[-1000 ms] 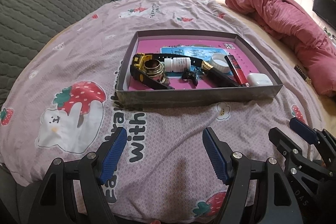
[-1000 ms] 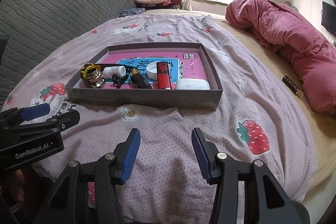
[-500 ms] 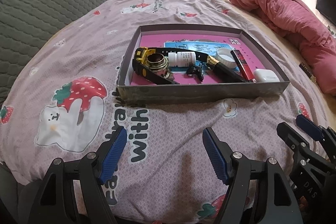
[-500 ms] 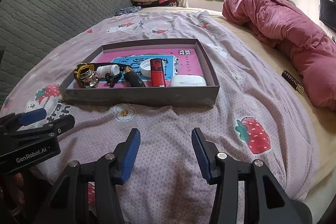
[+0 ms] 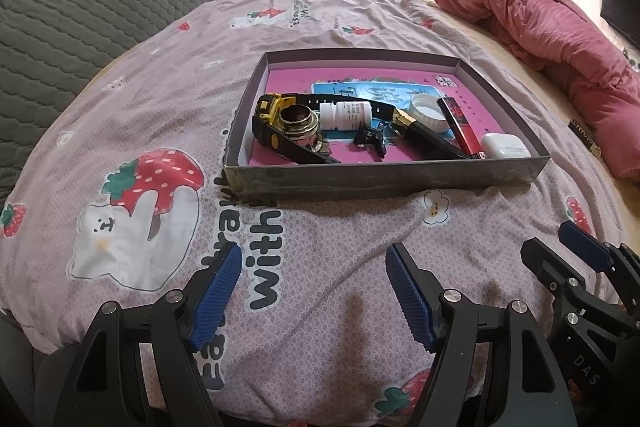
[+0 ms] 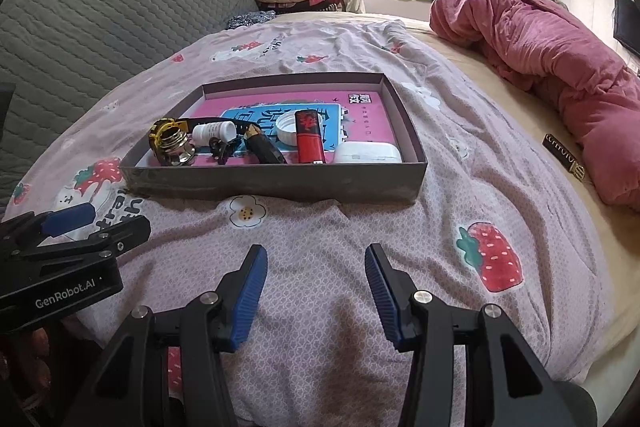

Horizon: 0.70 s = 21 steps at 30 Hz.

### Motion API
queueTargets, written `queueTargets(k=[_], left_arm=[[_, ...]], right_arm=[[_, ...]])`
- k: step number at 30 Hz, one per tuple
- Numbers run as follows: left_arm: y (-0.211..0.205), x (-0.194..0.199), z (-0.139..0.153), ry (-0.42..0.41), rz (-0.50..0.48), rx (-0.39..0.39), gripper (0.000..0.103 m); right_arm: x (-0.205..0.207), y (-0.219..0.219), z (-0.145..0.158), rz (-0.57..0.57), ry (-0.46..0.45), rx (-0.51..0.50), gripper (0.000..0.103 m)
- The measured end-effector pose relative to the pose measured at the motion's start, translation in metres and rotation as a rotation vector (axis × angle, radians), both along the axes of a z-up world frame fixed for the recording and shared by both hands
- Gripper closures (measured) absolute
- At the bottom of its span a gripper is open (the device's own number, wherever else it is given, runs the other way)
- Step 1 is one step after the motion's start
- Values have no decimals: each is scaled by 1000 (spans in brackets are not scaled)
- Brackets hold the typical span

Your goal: Organize rigid objects

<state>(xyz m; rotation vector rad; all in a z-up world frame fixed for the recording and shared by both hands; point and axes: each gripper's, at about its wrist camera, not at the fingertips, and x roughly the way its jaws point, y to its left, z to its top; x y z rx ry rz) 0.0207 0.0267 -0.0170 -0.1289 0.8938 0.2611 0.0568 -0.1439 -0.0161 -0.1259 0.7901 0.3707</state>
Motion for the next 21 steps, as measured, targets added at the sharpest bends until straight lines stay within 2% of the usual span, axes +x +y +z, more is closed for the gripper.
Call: queueTargets(k=[21], left_arm=[[-4,-1,3,-6,-5,10,27]], right_arm=[[-1,-2,3,-6,-10,1,53]])
